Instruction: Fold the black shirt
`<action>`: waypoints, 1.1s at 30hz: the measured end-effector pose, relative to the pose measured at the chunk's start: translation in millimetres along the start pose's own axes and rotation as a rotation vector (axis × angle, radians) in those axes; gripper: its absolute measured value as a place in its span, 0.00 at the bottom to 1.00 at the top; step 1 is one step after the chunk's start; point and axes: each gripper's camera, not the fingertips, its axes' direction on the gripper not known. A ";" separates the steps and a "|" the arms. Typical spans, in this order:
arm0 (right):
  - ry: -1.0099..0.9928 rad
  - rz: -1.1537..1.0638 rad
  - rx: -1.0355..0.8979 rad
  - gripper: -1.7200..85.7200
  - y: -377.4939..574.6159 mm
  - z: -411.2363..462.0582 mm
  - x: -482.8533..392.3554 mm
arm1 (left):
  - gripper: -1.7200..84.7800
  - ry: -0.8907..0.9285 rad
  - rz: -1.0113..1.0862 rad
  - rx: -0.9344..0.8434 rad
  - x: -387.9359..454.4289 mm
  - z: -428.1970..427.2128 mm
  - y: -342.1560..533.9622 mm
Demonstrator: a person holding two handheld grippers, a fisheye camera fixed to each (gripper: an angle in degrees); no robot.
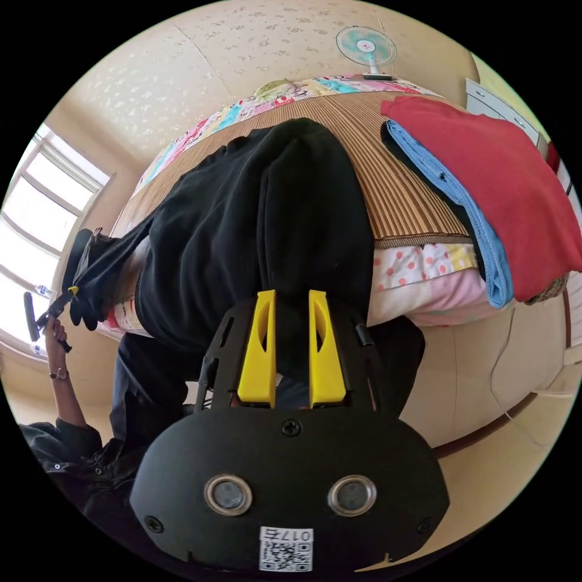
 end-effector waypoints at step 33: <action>0.302 0.159 0.375 0.07 -124.8 -319.3 176.7 | 0.10 0.601 -0.041 -0.286 -6.5 97.6 103.0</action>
